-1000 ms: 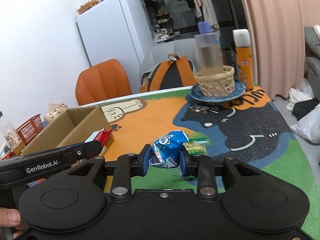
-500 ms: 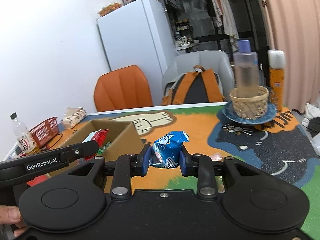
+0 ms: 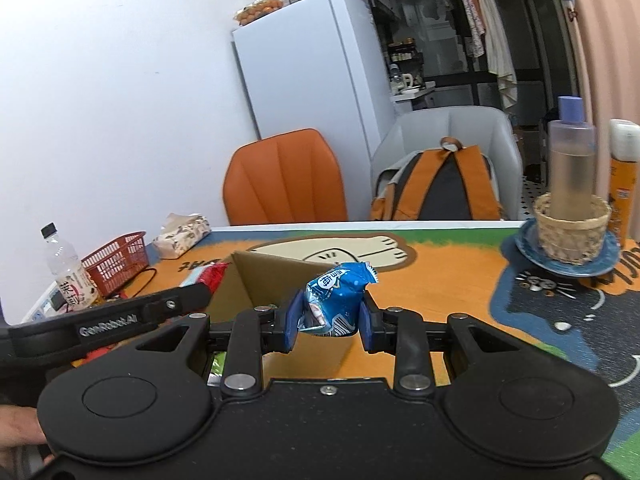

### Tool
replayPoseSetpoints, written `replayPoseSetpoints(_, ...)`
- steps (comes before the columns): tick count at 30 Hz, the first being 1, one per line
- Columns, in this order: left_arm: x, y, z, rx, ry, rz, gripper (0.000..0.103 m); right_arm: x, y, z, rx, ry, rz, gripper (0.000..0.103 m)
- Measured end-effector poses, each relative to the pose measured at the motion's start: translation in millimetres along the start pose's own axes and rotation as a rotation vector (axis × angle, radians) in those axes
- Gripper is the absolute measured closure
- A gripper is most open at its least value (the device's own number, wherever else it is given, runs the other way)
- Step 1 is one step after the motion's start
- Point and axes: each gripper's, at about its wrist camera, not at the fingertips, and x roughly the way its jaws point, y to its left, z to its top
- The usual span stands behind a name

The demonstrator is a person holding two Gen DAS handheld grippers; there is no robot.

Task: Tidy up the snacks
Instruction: 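Carry both items over the cardboard box and open both grippers to drop them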

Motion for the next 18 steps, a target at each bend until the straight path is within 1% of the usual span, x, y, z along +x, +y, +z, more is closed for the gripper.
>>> replayPoseSetpoints(5, 7.8, 13.9, 4.0, -0.017, 0.01, 0.024, 0.084, 11.2, 12.9, 6.4, -0.014, 0.001, 0.025, 0.073)
replayPoseSetpoints(9, 15.9, 23.1, 7.5, -0.029, 0.027, 0.06, 0.084, 19.5, 18.4, 10.3, -0.015, 0.006, 0.033, 0.073)
replayPoseSetpoints(10, 17.5, 25.1, 8.7, -0.031, 0.03, 0.066, 0.083, 22.1, 20.5, 11.6, -0.015, 0.006, 0.035, 0.073)
replayPoseSetpoints(11, 19.5, 27.7, 9.5, -0.028, 0.03, 0.078, 0.081, 23.7, 21.9, 13.0, -0.015, 0.005, 0.038, 0.073)
replayPoseSetpoints(13, 19.3, 29.3, 10.8, -0.021, 0.041, 0.096, 0.08, 27.3, 24.7, 16.1, -0.017, 0.002, 0.044, 0.073)
replayPoseSetpoints(15, 13.8, 32.8, 11.2, -0.029, 0.032, 0.087, 0.077, 31.5, 26.5, 18.9, -0.017, 0.001, 0.048, 0.073)
replayPoseSetpoints(18, 6.6, 38.2, 11.1, -0.04, 0.027, 0.098, 0.076, 39.1, 28.2, 22.0, -0.011, 0.007, 0.053, 0.073)
